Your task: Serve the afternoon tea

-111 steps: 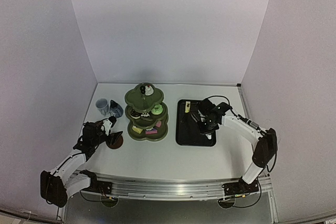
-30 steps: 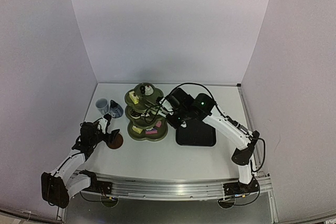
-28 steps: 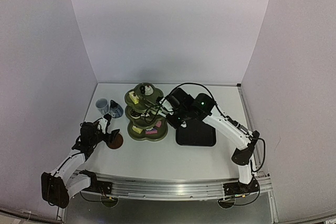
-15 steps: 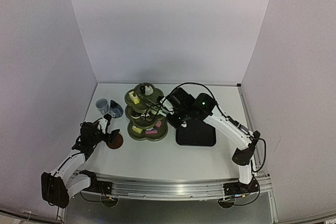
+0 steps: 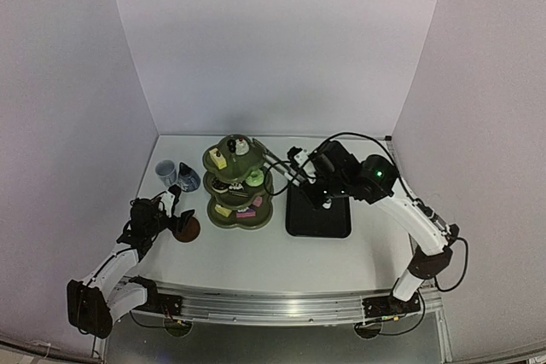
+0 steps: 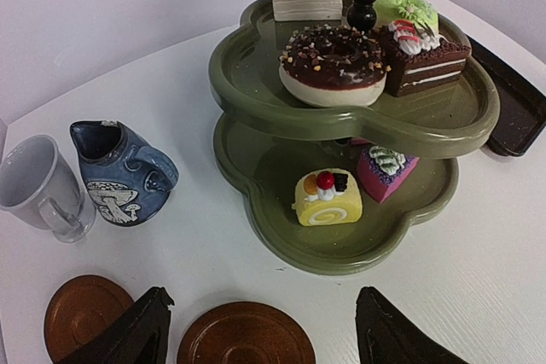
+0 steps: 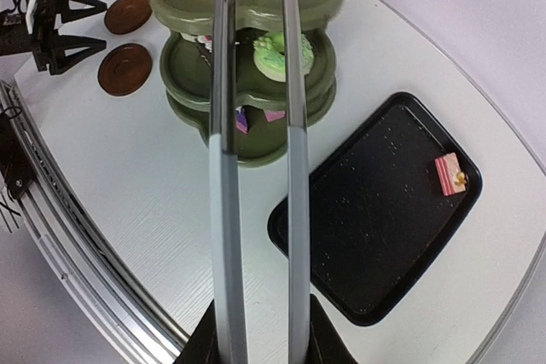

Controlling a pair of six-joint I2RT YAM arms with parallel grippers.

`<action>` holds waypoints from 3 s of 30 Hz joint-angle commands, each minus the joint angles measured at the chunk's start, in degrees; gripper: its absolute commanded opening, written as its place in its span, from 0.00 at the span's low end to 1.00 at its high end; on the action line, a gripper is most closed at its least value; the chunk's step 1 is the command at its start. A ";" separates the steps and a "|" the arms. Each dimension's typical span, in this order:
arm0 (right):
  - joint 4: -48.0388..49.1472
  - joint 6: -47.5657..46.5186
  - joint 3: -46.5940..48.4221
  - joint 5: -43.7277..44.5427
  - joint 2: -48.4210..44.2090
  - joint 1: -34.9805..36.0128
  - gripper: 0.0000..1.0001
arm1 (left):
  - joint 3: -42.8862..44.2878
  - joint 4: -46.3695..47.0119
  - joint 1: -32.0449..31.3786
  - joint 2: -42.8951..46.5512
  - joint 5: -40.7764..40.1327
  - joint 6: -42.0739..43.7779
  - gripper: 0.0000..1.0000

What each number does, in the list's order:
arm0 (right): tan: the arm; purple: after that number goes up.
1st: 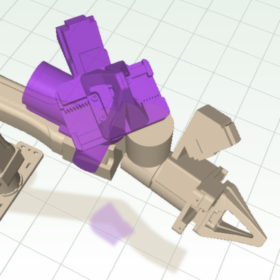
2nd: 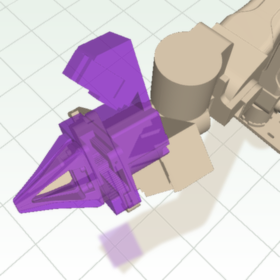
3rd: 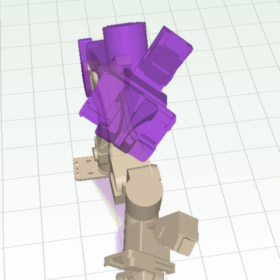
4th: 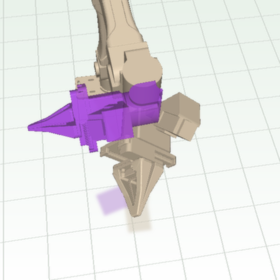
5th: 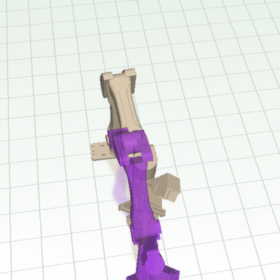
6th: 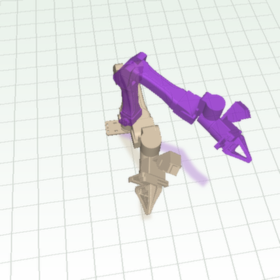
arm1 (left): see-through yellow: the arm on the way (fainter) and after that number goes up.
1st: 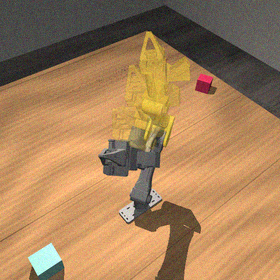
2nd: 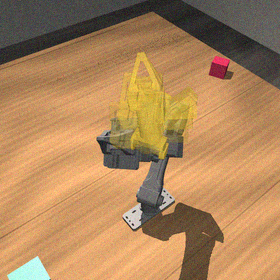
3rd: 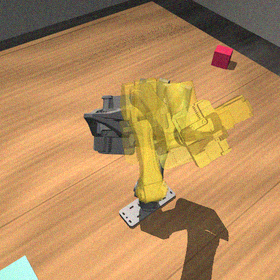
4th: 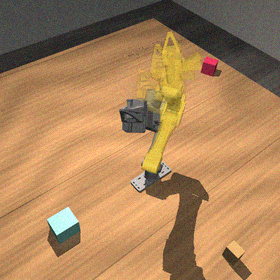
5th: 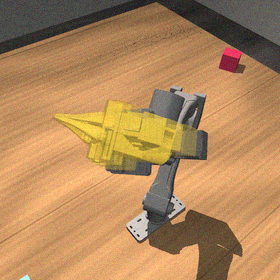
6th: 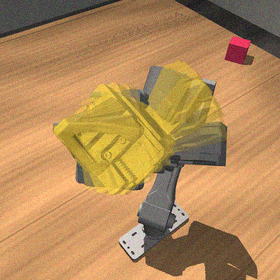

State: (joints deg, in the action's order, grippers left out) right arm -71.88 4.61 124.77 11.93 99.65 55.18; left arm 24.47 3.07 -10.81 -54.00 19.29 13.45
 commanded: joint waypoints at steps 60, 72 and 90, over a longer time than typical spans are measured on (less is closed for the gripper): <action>9.61 0.99 -28.09 -16.34 6.43 -39.22 0.13 | -0.76 1.24 0.31 0.09 0.42 1.62 0.75; 8.36 11.29 -32.30 -8.04 2.09 -38.18 0.16 | -1.02 1.48 0.27 0.00 0.49 1.77 0.75; 9.47 11.03 -35.73 -9.34 5.52 -32.74 0.28 | -1.40 2.64 0.33 -0.72 0.42 2.13 0.76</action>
State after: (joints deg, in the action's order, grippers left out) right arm -63.85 15.99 86.09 1.72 103.06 21.92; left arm 23.42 3.73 -10.81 -54.83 19.31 14.99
